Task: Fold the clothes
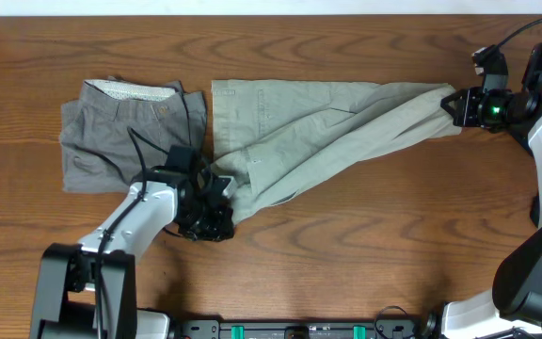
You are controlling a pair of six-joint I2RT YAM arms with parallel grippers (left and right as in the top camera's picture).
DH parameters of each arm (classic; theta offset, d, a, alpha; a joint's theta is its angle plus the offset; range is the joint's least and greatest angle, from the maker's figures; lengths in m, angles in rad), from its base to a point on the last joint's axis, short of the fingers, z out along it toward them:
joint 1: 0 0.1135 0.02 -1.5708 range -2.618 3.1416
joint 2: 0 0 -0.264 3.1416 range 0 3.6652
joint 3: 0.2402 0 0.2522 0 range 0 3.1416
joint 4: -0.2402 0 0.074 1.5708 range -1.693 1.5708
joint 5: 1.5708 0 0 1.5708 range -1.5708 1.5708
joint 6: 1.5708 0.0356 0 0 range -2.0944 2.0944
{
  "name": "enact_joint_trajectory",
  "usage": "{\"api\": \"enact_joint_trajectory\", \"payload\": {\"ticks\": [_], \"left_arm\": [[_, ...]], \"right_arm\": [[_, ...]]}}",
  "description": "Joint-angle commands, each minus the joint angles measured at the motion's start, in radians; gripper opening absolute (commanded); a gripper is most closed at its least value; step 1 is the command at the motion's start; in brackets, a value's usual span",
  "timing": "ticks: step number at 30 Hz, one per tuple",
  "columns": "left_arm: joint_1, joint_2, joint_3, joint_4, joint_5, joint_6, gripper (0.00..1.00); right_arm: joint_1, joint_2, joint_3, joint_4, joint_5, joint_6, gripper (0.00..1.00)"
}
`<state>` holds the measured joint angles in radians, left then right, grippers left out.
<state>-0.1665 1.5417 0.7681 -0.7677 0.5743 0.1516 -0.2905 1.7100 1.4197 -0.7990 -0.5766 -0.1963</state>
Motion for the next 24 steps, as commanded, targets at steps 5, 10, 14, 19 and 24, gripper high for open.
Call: {"api": "enact_joint_trajectory", "payload": {"ticks": [5,10,14,19,24], "left_arm": [[0.085,-0.189,0.138,-0.142,-0.097,-0.044,0.06],[0.130,-0.275,0.148,-0.189,-0.097,-0.062,0.07],[0.129,-0.253,0.091,-0.163,-0.096,-0.140,0.27],[0.129,-0.173,-0.010,-0.048,-0.097,-0.151,0.44],[0.129,-0.034,-0.040,0.063,-0.087,-0.145,0.51]], "right_arm": [[0.003,-0.010,0.005,0.002,-0.019,-0.017,0.01],[0.003,-0.010,0.005,0.003,-0.019,0.001,0.01],[0.003,-0.010,0.005,0.003,-0.019,0.001,0.01],[0.003,-0.010,0.005,0.003,-0.019,0.001,0.02],[0.003,-0.010,0.005,0.003,-0.019,0.001,0.02]]}}
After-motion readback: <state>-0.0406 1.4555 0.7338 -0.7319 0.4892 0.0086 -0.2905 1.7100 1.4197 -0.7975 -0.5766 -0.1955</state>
